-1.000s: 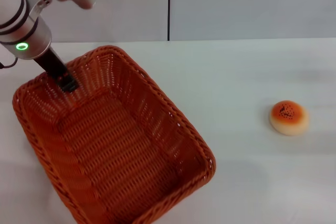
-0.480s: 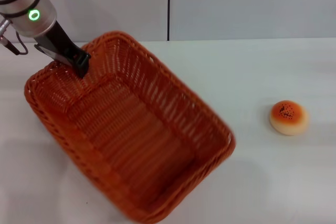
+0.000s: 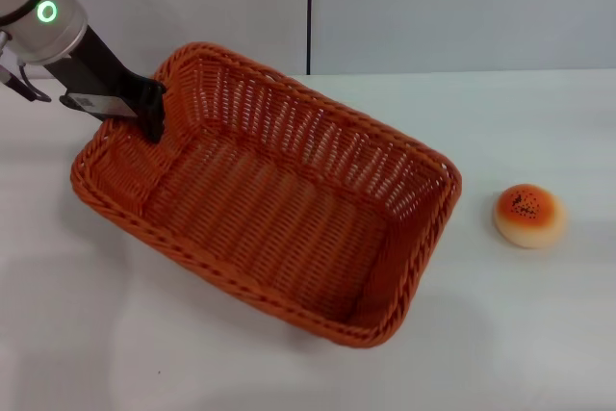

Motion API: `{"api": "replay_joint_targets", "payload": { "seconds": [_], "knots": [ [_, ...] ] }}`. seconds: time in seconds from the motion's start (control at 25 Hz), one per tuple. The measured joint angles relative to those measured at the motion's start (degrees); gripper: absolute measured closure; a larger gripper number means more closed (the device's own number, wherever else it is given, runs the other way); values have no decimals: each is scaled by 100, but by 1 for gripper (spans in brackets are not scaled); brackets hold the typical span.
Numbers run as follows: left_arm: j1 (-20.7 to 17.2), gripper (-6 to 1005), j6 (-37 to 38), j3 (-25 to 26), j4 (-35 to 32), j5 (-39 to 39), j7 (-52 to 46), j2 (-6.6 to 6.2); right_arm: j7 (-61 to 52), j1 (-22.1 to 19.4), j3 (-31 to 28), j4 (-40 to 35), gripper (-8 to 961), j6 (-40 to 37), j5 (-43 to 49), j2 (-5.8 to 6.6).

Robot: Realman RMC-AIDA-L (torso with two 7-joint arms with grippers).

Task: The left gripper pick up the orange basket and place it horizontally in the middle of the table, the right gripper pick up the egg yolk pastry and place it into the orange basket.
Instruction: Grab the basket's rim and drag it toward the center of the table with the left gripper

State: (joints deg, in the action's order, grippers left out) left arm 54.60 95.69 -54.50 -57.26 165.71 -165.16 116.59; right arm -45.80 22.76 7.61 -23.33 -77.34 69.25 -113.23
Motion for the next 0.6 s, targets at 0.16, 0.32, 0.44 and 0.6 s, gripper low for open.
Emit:
{"api": "replay_joint_targets", "payload": {
  "seconds": [0.16,0.32,0.44,0.6],
  "knots": [
    [-41,841,0,383,106,-2,-12,-66,2,-2,-3,14,392,1,0,23],
    [-218,844,31,218,129,3,-14,-141,4,0,13,37,392,2,0,44],
    [-337,854,89,188,150,5,-16,-160,5,30,38,45,392,21,1,50],
    [-437,862,248,168,16,7,-15,-128,8,79,47,53,393,61,12,55]
  ]
}}
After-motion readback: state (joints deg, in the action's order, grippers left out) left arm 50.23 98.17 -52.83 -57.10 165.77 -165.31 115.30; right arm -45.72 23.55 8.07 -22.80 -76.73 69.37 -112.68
